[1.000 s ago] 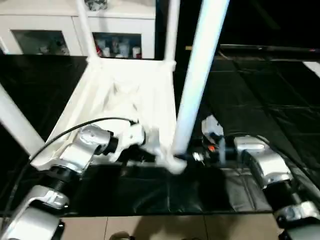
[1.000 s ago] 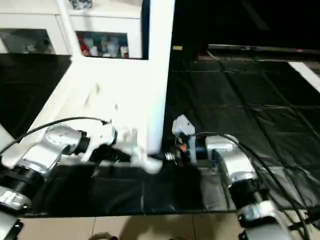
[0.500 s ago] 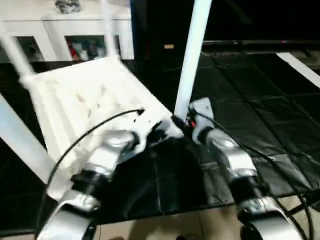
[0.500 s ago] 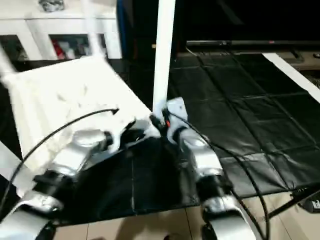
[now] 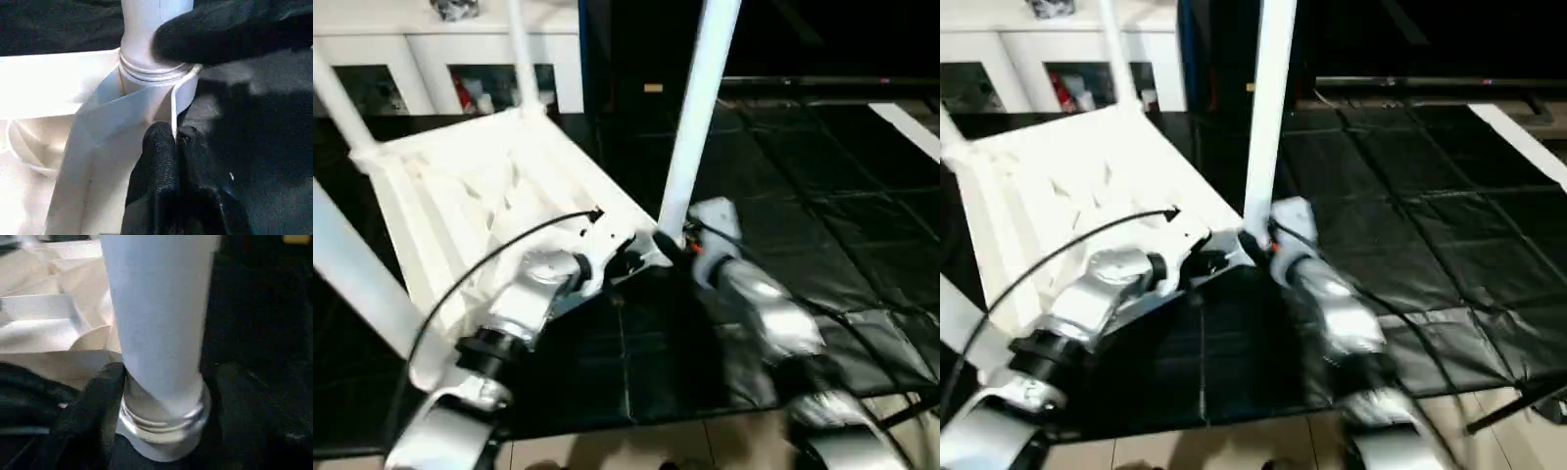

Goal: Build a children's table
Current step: Rotate leg to tighten

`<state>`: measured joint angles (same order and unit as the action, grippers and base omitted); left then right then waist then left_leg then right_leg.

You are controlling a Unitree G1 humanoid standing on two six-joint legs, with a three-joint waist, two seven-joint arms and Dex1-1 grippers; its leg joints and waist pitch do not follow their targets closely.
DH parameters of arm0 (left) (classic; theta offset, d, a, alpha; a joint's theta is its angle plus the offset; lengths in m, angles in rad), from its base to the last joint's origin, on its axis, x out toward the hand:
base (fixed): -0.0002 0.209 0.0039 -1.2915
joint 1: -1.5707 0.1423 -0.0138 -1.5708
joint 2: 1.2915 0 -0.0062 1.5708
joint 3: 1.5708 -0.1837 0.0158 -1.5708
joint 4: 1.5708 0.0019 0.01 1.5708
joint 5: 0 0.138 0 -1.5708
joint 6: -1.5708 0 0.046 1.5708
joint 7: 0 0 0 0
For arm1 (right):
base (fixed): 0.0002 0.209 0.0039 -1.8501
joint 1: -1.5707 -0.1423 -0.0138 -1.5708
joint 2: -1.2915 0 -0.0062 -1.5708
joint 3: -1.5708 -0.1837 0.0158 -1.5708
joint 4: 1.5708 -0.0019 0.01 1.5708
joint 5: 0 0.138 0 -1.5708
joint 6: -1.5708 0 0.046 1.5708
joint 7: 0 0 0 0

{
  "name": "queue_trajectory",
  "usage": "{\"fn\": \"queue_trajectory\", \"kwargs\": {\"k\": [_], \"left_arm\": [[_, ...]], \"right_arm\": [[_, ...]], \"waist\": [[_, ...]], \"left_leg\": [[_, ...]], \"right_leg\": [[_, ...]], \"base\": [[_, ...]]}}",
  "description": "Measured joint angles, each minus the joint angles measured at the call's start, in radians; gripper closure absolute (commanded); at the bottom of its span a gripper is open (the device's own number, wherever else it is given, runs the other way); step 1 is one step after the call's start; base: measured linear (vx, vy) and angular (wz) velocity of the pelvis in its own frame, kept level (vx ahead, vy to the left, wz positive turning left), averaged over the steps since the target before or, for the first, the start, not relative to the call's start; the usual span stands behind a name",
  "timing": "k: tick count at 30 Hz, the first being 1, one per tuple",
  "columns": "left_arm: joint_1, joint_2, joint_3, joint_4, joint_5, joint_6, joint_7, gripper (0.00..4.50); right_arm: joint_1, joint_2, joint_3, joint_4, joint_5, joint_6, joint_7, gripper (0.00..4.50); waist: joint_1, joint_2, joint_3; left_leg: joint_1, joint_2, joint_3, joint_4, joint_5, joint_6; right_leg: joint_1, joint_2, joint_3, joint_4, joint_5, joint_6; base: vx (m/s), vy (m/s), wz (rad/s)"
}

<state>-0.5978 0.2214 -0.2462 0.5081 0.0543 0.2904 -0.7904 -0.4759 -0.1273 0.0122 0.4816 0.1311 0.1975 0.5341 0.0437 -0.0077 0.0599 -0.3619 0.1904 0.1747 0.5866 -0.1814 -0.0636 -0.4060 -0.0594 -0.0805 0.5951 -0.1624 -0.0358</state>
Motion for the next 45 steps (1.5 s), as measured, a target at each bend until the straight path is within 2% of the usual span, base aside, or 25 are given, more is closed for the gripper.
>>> {"fn": "queue_trajectory", "kwargs": {"k": [6, 9, 10, 15, 19, 24, 28, 31, 34, 35, 37, 45], "left_arm": [[0.0, 0.092, -0.01, 0.034, -0.014, -0.109, -0.146, 4.5], [0.0, 0.149, -0.014, 0.053, -0.032, -0.171, -0.267, 4.5], [0.001, 0.159, -0.017, 0.058, -0.036, -0.186, -0.292, 4.5], [0.001, 0.206, -0.045, 0.059, -0.062, -0.23, -0.441, 4.5], [0.0, 0.222, -0.062, 0.056, -0.067, -0.253, -0.512, 4.5], [0.001, 0.235, -0.09, 0.044, -0.071, -0.276, -0.584, 4.5], [0.007, 0.238, -0.111, 0.007, -0.071, -0.276, -0.61, 4.5], [0.013, 0.238, -0.119, -0.01, -0.071, -0.276, -0.622, 4.5], [0.013, 0.237, -0.123, -0.012, -0.071, -0.277, -0.624, 4.5], [0.013, 0.237, -0.124, -0.012, -0.07, -0.277, -0.624, 4.5], [0.013, 0.238, -0.124, -0.012, -0.071, -0.277, -0.624, 4.5], [0.014, 0.238, -0.124, -0.014, -0.071, -0.277, -0.624, 4.5]], "right_arm": [[0.037, -0.164, 0.03, -0.096, 0.057, 0.006, 0.272, 0.83], [0.048, -0.23, 0.042, -0.116, 0.09, 0.022, 0.41, 0.58], [0.048, -0.24, 0.05, -0.123, 0.096, 0.027, 0.441, 0.46], [0.044, -0.297, 0.15, -0.143, 0.094, 0.025, 0.631, 0.46], [0.03, -0.3, 0.19, -0.097, 0.084, 0.006, 0.689, 0.46], [-0.044, -0.26, 0.201, -0.004, 0.061, -0.021, 0.71, 0.46], [-0.057, -0.245, 0.231, 0.013, 0.062, -0.036, 0.742, 0.46], [-0.056, -0.247, 0.235, 0.014, 0.07, -0.029, 0.782, 0.8], [-0.055, -0.246, 0.235, 0.018, 0.071, -0.029, 0.808, 0.83], [-0.055, -0.246, 0.235, 0.024, 0.073, -0.029, 0.811, 1.13], [-0.055, -0.246, 0.235, 0.033, 0.075, -0.029, 0.821, 1.13], [-0.055, -0.246, 0.236, 0.035, 0.084, -0.025, 0.842, 1.7]], "waist": [[0.005, 0.0, 0.0], [0.016, 0.0, 0.0], [0.02, 0.0, 0.0], [0.055, 0.0, 0.0], [0.069, 0.0, 0.0], [0.074, 0.0, 0.0], [0.08, 0.0, 0.0], [0.078, 0.0, 0.0], [0.073, 0.0, 0.0], [0.071, 0.0, 0.0], [0.071, 0.0, 0.0], [0.071, 0.0, 0.0]], "left_leg": [[-0.002, 0.001, -0.002, 0.001, 0.0, 0.0], [-0.003, 0.002, -0.002, 0.002, 0.0, 0.0], [-0.003, 0.002, -0.002, 0.002, 0.0, 0.0], [-0.005, 0.002, -0.002, 0.004, 0.0, 0.0], [-0.005, 0.002, -0.002, 0.005, 0.0, 0.0], [-0.004, 0.002, -0.002, 0.006, 0.0, 0.0], [-0.005, 0.002, -0.001, 0.006, 0.0, 0.0], [-0.006, 0.002, -0.001, 0.006, 0.0, 0.001], [-0.005, 0.003, -0.001, 0.006, 0.001, 0.001], [-0.005, 0.003, -0.001, 0.006, 0.001, 0.001], [-0.005, 0.003, -0.001, 0.006, 0.001, 0.001], [-0.005, 0.003, -0.001, 0.006, 0.001, 0.001]], "right_leg": [[0.0, 0.0, -0.003, 0.0, 0.001, -0.002], [0.0, 0.0, -0.005, 0.0, -0.001, 0.002], [0.0, 0.0, -0.005, 0.0, 0.0, 0.001], [0.0, -0.002, -0.007, 0.0, 0.001, -0.002], [0.001, -0.002, -0.007, 0.0, 0.001, -0.002], [0.002, -0.004, -0.009, 0.001, 0.001, -0.002], [0.002, -0.005, -0.011, 0.001, 0.001, -0.001], [0.002, -0.006, -0.012, 0.001, 0.001, -0.001], [0.002, -0.006, -0.012, 0.001, 0.001, -0.001], [0.002, -0.006, -0.012, 0.002, 0.001, -0.001], [0.002, -0.006, -0.012, 0.002, 0.001, -0.001], [0.002, -0.006, -0.012, 0.002, 0.001, -0.001]], "base": [[0.0, 0.0, 0.0], [0.0, 0.0, 0.0], [0.0, 0.0, 0.0], [0.0, 0.0, 0.0], [0.0, 0.0, 0.0], [0.0, 0.0, 0.0], [0.0, 0.0, 0.0], [0.0, 0.0, 0.0], [0.0, 0.0, 0.0], [0.0, 0.0, 0.0], [0.0, 0.0, 0.0], [0.0, 0.0, 0.0]]}}
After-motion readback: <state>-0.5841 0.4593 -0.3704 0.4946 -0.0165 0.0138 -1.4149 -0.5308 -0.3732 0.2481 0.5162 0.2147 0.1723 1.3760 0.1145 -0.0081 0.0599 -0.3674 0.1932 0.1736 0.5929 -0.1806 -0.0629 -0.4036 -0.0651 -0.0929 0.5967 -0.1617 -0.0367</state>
